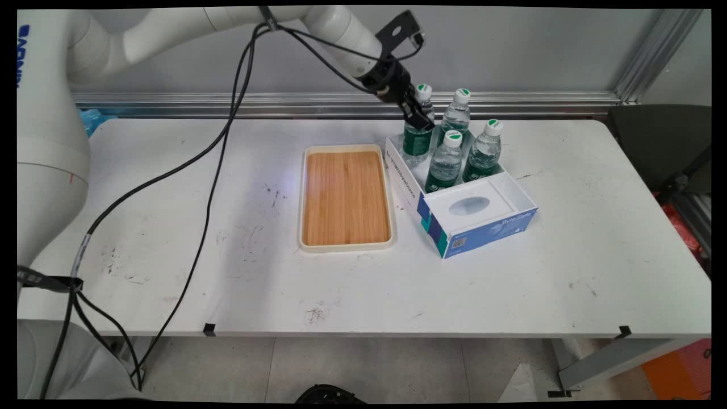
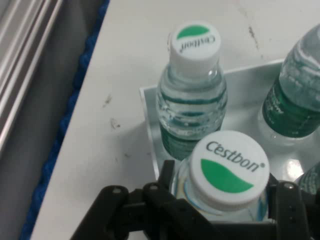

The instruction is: Place the picked object on the tray

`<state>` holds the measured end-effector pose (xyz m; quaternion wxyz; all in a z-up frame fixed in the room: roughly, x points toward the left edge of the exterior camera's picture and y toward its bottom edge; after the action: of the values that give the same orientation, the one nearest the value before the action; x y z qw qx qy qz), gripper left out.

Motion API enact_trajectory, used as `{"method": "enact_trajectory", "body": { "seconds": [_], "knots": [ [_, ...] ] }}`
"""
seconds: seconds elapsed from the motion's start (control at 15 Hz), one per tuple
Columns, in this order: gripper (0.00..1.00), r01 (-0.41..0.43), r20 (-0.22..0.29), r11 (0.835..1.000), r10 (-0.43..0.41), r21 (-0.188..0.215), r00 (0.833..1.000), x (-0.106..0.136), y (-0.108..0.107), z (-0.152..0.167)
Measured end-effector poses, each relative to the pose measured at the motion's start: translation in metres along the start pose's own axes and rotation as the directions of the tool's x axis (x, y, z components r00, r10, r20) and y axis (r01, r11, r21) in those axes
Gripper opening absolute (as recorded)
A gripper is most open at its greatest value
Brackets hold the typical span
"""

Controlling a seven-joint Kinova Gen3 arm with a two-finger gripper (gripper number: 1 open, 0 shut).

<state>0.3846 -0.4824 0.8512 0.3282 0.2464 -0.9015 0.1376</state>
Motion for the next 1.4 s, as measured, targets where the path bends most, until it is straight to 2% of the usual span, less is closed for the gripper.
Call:
{"method": "enact_trajectory", "body": {
  "seconds": [0.33, 0.53, 0.67, 1.0, 1.2, 1.4],
  "knots": [
    [0.0, -0.016, -0.009, 1.0, 0.016, -0.003, 1.0, 0.018, 0.005, -0.04],
    [0.0, -0.015, 0.003, 1.0, 0.015, -0.003, 1.0, 0.019, 0.011, -0.066],
    [0.0, -0.007, 0.015, 1.0, 0.007, 0.002, 1.0, 0.01, 0.015, -0.086],
    [0.0, -0.031, 0.054, 1.0, 0.031, -0.001, 0.998, -0.03, 0.027, -0.126],
    [0.0, -0.037, 0.07, 0.999, 0.037, 0.0, 0.997, -0.056, 0.029, -0.136],
    [0.0, -0.045, 0.069, 0.999, 0.045, 0.002, 0.997, -0.071, 0.028, -0.134]
  ]
}}
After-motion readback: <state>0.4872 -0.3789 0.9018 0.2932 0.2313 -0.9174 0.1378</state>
